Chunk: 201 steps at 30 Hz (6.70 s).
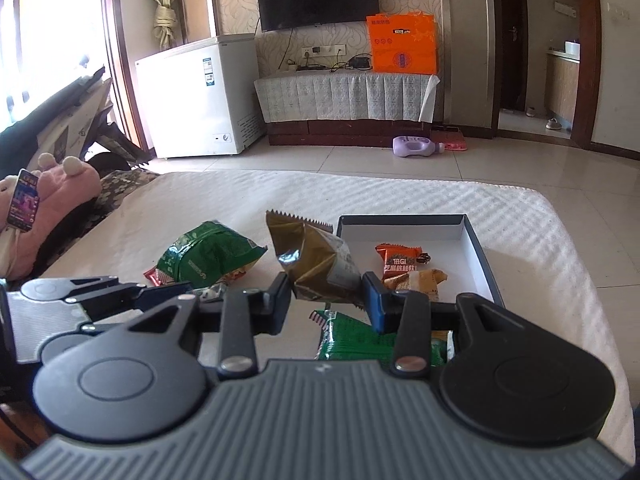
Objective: Organize snacks
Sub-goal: 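Carry the candy and the tan bag over the grey box with both grippers, then open the left gripper to drop the panda candy into the box, then lower the tan foil bag into the box and open the right gripper, then move both tools back toward the green chip bag and candy bar, then grasp the green chip bag with the left gripper while the right grasps the red candy bar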
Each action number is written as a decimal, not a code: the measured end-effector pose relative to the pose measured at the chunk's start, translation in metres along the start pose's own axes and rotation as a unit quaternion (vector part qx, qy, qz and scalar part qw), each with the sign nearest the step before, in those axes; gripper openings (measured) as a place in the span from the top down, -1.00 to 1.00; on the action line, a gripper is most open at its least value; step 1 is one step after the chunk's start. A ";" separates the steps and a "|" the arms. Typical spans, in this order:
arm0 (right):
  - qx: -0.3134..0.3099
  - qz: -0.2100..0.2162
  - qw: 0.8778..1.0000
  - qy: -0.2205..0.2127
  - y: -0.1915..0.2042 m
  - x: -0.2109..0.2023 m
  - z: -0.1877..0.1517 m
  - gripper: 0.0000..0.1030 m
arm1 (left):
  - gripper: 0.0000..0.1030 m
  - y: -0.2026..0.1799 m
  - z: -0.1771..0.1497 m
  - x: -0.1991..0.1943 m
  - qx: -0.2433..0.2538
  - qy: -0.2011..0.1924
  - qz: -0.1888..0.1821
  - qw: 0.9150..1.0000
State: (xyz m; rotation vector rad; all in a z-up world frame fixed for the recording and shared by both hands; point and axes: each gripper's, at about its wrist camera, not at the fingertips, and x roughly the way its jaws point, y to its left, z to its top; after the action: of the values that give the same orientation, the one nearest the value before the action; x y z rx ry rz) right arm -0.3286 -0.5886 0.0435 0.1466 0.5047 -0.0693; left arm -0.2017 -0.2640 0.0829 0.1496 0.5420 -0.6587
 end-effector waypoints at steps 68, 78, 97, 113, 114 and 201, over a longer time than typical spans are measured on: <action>0.036 -0.050 0.998 0.018 -0.069 -0.012 -0.020 0.19 | 0.31 -0.081 0.078 0.151 0.014 0.004 -0.059 0.998; 0.032 -0.047 0.998 0.021 -0.068 -0.006 -0.020 0.19 | 0.31 -0.085 0.078 0.171 0.018 0.022 -0.060 0.998; 0.040 -0.052 0.998 0.014 -0.068 0.003 -0.017 0.19 | -0.32 -0.089 0.075 0.178 0.034 0.026 -0.055 0.998; 0.066 -0.062 0.996 0.003 -0.080 0.031 -0.007 0.19 | -0.38 -0.063 0.072 0.141 0.023 0.015 -0.057 0.998; 0.068 -0.063 0.996 0.003 -0.081 0.034 -0.007 0.19 | -0.39 -0.061 0.071 0.137 0.024 0.014 -0.058 0.998; 0.091 0.006 0.996 0.018 0.034 0.077 0.001 -0.05 | -1.00 0.095 0.026 0.119 0.053 0.088 0.038 0.994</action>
State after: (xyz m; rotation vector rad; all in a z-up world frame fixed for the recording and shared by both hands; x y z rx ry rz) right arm -0.2571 -0.5571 0.0111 0.3301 0.5323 -0.1011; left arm -0.0537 -0.2616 0.0389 0.3288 0.6670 -0.6034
